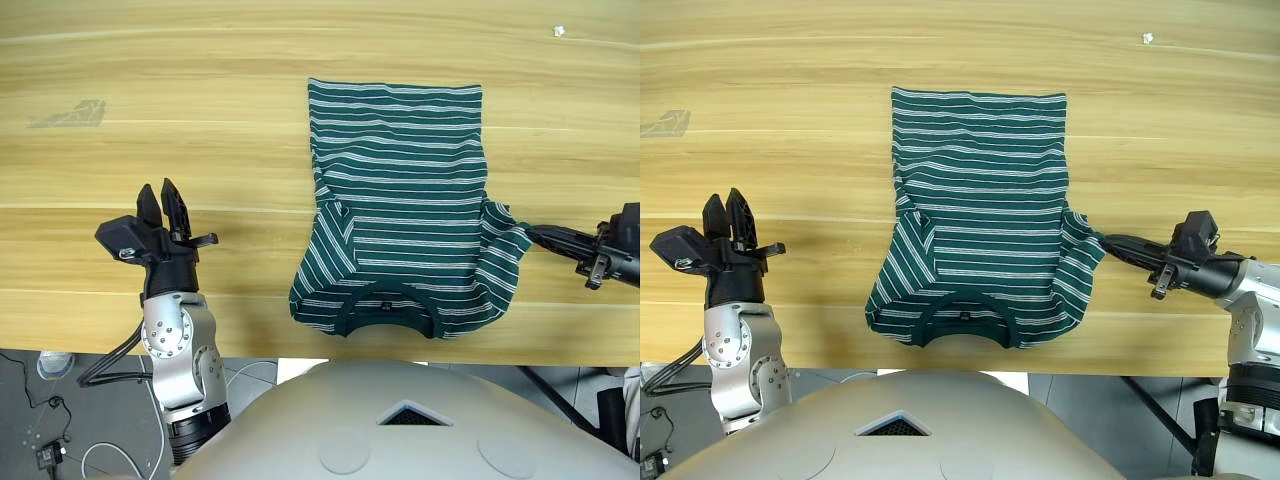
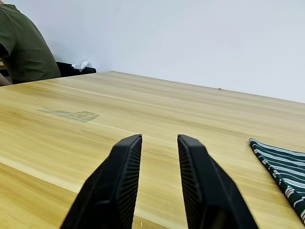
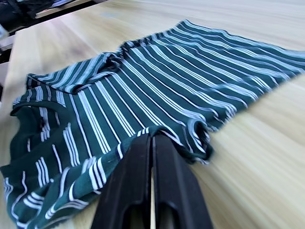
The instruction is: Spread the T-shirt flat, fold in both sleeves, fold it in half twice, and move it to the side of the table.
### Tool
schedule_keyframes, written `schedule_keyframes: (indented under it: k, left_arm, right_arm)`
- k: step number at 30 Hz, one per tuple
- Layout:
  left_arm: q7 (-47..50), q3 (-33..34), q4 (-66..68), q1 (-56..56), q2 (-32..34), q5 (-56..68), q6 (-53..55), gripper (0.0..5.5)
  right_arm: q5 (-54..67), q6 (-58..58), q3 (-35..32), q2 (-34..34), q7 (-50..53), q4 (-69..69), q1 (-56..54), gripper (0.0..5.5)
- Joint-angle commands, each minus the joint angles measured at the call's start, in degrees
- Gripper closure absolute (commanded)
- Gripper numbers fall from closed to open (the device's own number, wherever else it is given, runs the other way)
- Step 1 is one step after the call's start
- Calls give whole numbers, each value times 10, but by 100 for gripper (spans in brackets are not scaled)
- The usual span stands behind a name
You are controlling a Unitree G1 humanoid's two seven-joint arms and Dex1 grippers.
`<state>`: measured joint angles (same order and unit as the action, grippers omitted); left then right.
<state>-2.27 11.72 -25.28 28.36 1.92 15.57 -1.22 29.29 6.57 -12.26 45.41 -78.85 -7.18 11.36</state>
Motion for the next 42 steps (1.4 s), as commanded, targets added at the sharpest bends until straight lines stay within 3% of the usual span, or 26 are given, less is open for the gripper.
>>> schedule_keyframes:
  k: [1, 10, 19, 24, 32, 35, 38, 40, 42]
  left_arm:
    - [-9, -12, 12, -4, -3, -11, -8, 410]
    - [-20, -23, 29, -2, -6, -16, -18, 410]
    - [-32, -34, 37, 6, -9, -21, -23, 410]
    - [-33, -34, 43, 2, -8, -22, -25, 410]
    - [-43, -48, 41, -1, 0, -30, -26, 410]
    - [-70, -49, 25, -11, 73, -110, -40, 410]
    - [-118, -20, 45, -14, 232, -263, -115, 410]
    - [-160, -32, 81, 4, 357, -386, -205, 410]
    - [-194, -48, 98, 7, 437, -447, -263, 410]
  right_arm:
    - [-28, -8, 54, -26, 20, 71, 5, 547]
    - [-96, -19, 145, -72, 81, 89, -30, 547]
    - [-75, -12, 155, -66, 65, 104, -20, 547]
    - [-31, 11, 152, -57, 31, 135, -6, 454]
    - [-42, -6, 147, -78, 59, 122, -25, 308]
    - [-73, -96, 81, -129, 179, 93, -67, 247]
    - [-131, -179, 28, -123, 265, 71, -94, 225]
    - [-284, -356, 31, -70, 316, 18, -89, 225]
    - [-429, -529, 46, -25, 373, -42, -88, 225]
